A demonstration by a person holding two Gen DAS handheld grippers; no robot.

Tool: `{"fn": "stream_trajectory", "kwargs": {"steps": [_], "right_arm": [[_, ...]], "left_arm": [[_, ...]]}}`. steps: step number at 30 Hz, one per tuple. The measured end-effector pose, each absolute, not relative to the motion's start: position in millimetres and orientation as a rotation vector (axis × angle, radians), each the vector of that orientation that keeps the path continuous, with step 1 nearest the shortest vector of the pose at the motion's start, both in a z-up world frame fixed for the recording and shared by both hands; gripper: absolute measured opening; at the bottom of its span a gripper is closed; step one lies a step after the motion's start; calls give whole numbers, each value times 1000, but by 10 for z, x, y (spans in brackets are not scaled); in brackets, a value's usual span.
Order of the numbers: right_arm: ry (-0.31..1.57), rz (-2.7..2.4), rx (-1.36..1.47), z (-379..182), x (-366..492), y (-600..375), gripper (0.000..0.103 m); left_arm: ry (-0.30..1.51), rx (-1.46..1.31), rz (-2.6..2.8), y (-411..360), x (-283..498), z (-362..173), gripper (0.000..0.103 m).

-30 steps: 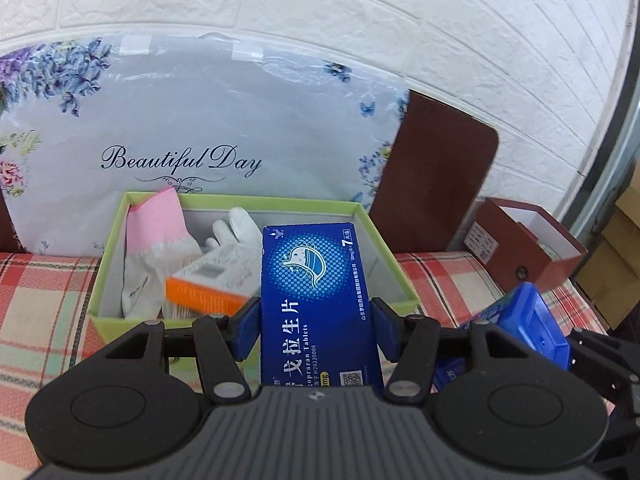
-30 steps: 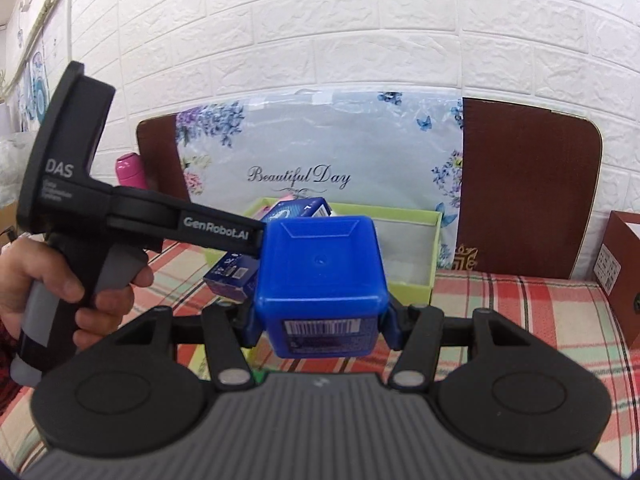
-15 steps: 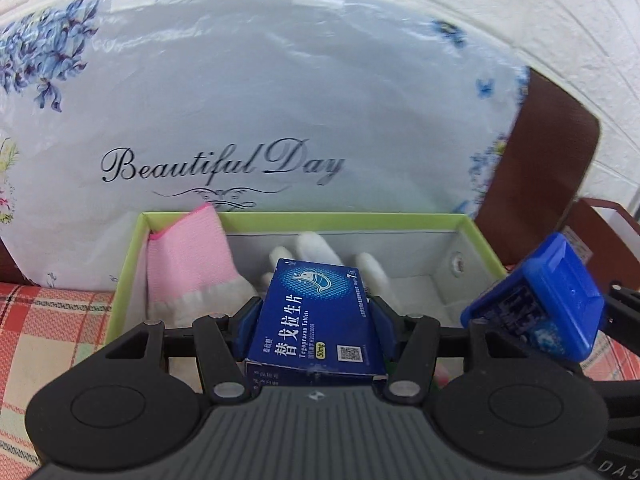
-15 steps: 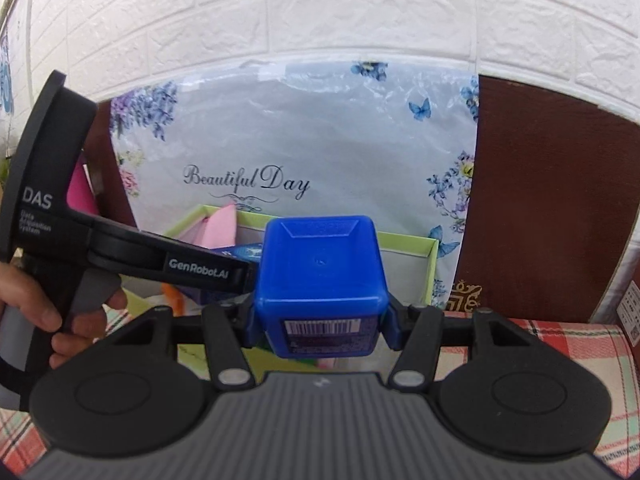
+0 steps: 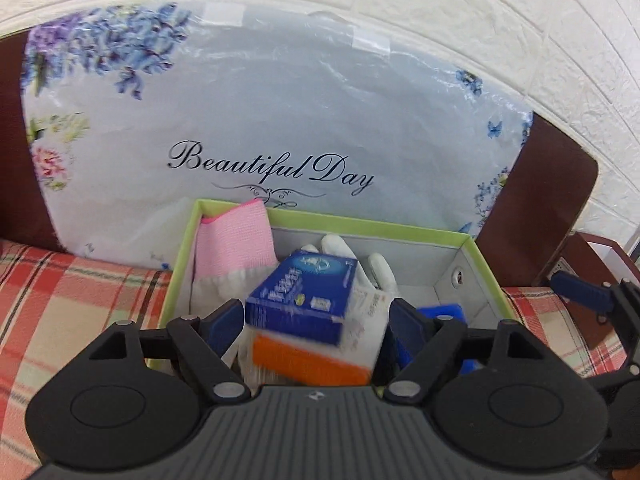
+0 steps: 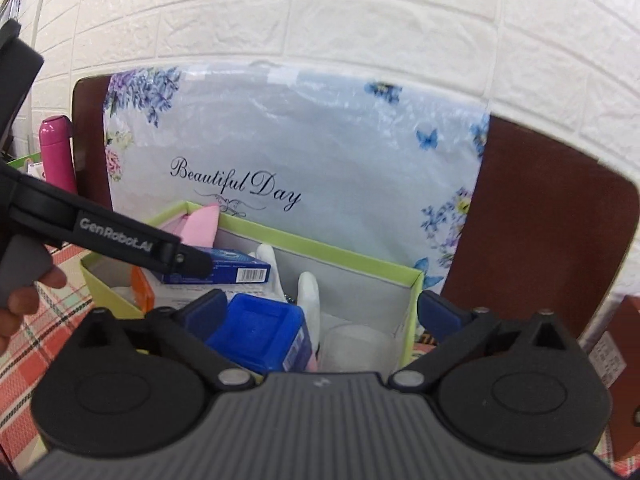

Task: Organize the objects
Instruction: 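Move both grippers back over the remaining items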

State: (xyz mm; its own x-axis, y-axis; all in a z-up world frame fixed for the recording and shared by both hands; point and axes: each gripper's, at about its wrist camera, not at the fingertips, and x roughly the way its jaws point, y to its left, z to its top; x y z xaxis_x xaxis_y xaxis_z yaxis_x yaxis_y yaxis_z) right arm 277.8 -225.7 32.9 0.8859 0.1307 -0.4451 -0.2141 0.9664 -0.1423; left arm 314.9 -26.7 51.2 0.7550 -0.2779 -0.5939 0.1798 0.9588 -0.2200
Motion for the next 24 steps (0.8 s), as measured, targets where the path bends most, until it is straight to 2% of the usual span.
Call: {"fn": "stream_trajectory", "kwargs": {"steps": [11,24], "right_arm": [[413,188,-77,607,1655,-2305,103],[511,155,53,184,726,-2287,103]], "left_arm": [[651,-100,-235,-267,1916,696,88],[729,-73,-173,-239,1150,313,89]]}}
